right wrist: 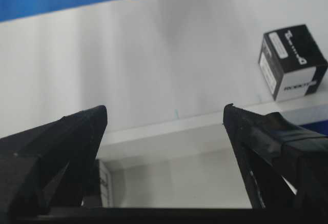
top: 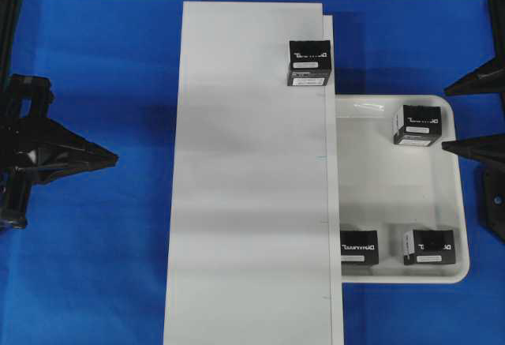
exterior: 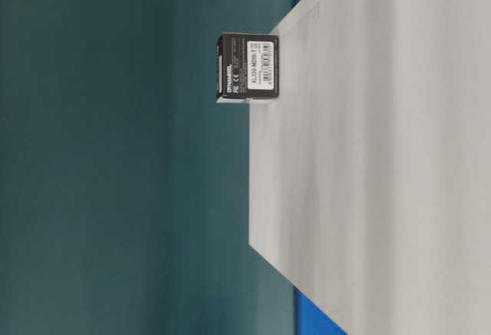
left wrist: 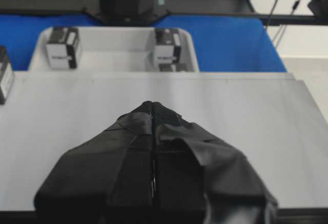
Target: Place the box from the white plastic tray onto the white base.
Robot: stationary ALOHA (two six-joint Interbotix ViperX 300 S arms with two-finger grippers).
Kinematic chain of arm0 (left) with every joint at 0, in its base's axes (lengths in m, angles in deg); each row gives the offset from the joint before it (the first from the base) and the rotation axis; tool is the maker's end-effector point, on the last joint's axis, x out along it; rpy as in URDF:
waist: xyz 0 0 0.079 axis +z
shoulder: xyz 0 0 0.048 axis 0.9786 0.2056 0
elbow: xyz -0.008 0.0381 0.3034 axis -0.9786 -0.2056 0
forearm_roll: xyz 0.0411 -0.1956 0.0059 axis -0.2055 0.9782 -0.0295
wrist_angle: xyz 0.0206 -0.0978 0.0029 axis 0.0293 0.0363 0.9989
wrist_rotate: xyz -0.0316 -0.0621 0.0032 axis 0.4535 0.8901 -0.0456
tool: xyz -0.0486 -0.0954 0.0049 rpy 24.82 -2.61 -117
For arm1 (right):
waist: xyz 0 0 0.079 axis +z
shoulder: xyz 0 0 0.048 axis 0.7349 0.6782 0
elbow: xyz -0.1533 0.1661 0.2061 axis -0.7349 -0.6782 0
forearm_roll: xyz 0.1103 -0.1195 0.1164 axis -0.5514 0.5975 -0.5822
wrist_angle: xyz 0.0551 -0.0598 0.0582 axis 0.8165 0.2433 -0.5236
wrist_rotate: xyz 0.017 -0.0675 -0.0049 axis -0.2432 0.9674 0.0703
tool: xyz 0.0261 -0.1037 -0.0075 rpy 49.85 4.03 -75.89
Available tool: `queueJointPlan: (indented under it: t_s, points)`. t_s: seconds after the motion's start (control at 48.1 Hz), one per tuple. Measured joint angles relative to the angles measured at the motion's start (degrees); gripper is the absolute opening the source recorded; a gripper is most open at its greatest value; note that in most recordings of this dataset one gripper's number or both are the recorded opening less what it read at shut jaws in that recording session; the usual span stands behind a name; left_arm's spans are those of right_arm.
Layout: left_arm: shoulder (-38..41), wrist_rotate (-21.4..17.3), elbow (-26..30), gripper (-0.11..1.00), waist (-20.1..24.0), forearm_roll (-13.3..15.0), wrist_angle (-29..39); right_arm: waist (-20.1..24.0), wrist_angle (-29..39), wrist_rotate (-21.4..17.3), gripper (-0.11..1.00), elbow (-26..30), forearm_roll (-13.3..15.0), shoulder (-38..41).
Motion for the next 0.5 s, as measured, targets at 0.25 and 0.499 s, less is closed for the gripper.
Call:
queueJointPlan:
  t_s: [0.25,0.499]
  points:
    - [0.0,0.0,0.0,-0.07,-0.18,0.0,0.0,0.09,0.0,-0.09,0.99,-0.18,0.09,-0.53]
    - [0.0,0.0,0.0,-0.07,-0.18,-0.09,0.0,0.09,-0.09,-0.09,0.99,-0.26,0.0,-0.62]
